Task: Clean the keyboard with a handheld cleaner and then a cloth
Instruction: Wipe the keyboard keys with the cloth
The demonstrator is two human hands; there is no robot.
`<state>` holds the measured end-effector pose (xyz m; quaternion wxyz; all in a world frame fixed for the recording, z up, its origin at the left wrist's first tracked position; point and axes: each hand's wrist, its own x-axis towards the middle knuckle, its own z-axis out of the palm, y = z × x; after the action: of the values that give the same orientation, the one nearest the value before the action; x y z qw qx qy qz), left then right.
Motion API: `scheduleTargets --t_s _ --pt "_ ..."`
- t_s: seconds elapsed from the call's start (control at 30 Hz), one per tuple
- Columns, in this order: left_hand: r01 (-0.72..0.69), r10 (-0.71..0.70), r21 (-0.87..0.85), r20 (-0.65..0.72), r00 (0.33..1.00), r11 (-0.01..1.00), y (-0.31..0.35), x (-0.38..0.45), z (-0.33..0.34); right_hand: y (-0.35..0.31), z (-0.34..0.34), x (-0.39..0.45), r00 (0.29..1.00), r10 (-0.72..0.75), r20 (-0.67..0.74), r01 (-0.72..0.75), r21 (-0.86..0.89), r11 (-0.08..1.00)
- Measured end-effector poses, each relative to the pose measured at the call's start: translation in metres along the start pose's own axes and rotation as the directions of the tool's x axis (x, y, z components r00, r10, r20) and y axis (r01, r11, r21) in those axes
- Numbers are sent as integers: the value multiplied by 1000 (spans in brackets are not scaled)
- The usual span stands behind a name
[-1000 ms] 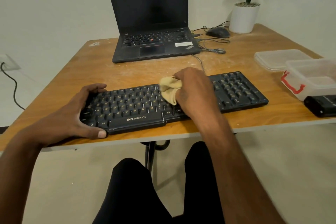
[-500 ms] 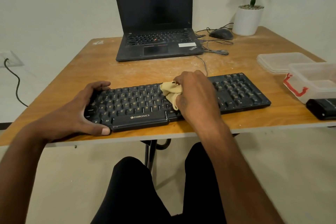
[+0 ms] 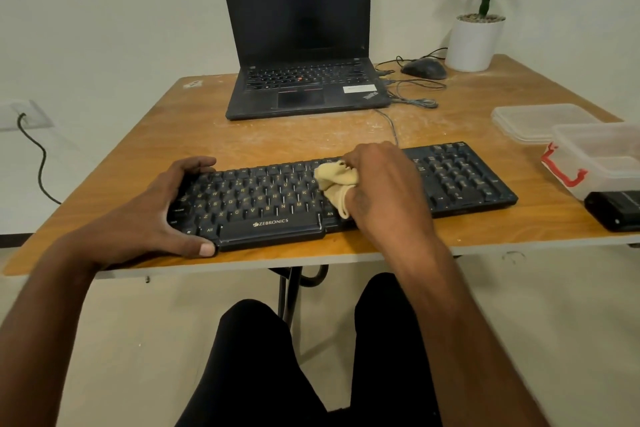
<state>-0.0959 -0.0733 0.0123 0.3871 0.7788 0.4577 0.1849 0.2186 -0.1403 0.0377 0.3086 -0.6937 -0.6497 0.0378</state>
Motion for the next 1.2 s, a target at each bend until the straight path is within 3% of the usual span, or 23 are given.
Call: scheduleTargets --t_s 0.17,0.3,0.57,0.67,0.83,1.1,1.2 --pt "0 0 -3 -2 1000 1000 2 0 0 12 -19 -1 991 55 125 -59 25 998" --pt "-1 1 -8 -7 1000 1000 2 -2 0 28 -34 -6 991 108 84 -104 -47 993" --pt "-1 1 -4 -1 1000 1000 2 -2 0 1 -13 -9 990 -33 136 30 29 999" --pt "-5 5 5 1 1000 1000 3 -1 0 16 -22 -7 984 8 179 -17 52 998" --pt "1 -1 8 -4 1000 1000 2 -2 0 37 -42 -10 990 77 119 -76 -14 997" --pt "3 -2 5 -2 1000 1000 1 -1 -1 -5 -14 -21 979 -105 174 106 0 994" --pt "6 -6 13 -2 1000 1000 1 0 -2 7 -27 -18 976 -48 212 51 -10 999"
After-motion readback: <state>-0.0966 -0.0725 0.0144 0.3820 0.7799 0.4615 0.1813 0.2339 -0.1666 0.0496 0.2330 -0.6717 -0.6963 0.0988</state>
